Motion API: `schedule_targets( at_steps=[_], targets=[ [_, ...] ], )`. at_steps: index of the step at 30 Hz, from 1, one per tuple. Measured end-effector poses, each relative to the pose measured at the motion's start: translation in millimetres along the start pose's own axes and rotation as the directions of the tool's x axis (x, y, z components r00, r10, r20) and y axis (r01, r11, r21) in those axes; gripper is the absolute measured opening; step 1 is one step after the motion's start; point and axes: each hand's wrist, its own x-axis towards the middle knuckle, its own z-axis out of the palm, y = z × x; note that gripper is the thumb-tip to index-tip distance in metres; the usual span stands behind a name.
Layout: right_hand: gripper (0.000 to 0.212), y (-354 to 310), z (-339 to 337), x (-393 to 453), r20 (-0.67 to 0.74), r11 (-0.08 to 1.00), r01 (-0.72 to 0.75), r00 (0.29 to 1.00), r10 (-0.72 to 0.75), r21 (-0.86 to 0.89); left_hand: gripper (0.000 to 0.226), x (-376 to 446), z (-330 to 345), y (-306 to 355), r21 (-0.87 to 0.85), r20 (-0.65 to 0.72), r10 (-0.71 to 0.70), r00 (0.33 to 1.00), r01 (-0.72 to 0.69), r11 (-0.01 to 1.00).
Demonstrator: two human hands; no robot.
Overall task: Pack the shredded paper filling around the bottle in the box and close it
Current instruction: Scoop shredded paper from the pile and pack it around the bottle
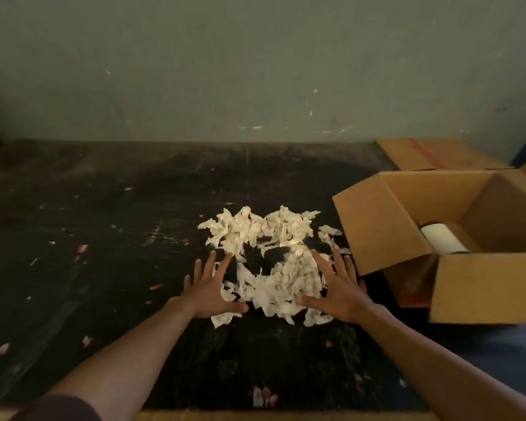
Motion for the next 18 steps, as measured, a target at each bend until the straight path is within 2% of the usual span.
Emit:
schedule_targets(
  at_steps=[4, 7, 11, 14, 16, 18],
  targets=[
    [0.137, 7.4, 4.6, 52.7, 0.037, 0.997, 0.052, 0.998, -0.049, -0.065, 0.142, 40.6, 8.3, -9.2, 0.002, -0.082, -0.042, 0.996, 0.042, 0.999],
    [0.144, 5.5, 9.5, 94.6, 0.04, 0.974, 0.098, 0.995, -0.091, -0.207, 0.144, 75.4, 9.4, -10.5, 0.055, -0.092, -0.015, 0.996, 0.02, 0.998],
    [0.143, 6.4, 13.4, 150.5, 0.131, 0.912, 0.182, 0.981, -0.143, -0.367, 0.143, 118.4, 8.7, -11.0, 0.254, -0.043, 0.078, 0.996, -0.065, 0.965],
    [0.139, 12.3, 22.0, 181.1, 0.201, 0.9, 0.219, 0.968, -0.151, -0.377, 0.134, 141.3, 11.8, -15.2, 0.382, 0.015, 0.112, 0.994, -0.109, 0.918],
    [0.132, 15.1, 27.6, 191.9, 0.227, 0.91, 0.238, 0.959, -0.167, -0.339, 0.127, 152.9, 15.4, -19.2, 0.362, 0.011, 0.112, 0.994, -0.108, 0.926],
    [0.123, 18.7, 30.7, 194.3, 0.188, 0.902, 0.25, 0.963, -0.194, -0.352, 0.12, 156.1, 18.6, -23.2, 0.319, -0.071, 0.131, 0.989, -0.102, 0.942]
  ],
)
